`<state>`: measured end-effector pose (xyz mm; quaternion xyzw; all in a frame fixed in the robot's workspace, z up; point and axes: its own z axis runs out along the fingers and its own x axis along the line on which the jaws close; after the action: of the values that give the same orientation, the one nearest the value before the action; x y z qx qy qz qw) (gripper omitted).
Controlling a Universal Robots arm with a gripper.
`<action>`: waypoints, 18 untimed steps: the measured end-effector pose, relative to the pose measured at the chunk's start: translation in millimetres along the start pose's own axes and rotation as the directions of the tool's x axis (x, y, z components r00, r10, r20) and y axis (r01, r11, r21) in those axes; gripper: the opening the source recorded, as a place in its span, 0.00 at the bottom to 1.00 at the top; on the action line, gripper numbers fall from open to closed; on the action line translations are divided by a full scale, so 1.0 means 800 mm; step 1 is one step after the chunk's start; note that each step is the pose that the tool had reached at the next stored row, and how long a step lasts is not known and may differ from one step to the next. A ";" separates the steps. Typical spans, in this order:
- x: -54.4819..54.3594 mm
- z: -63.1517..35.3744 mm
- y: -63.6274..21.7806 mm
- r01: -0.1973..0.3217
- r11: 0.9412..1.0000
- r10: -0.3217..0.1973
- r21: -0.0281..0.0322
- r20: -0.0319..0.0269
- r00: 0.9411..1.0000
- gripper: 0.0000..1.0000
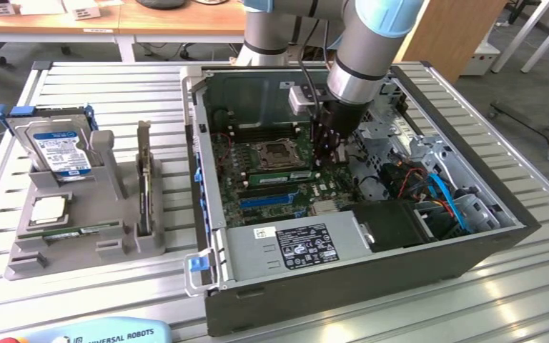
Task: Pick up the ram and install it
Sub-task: 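Press down the ram until it locks into place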
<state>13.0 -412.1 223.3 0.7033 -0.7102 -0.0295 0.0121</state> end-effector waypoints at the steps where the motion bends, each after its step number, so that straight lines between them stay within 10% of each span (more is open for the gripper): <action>1: 0.000 0.000 0.000 0.000 1.000 0.000 0.000 0.000 1.000 0.10; 18: 0.000 -0.004 0.000 0.000 1.000 0.000 0.000 0.000 1.000 0.10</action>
<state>13.0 -412.1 226.2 0.7033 -0.7102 -0.0296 0.0120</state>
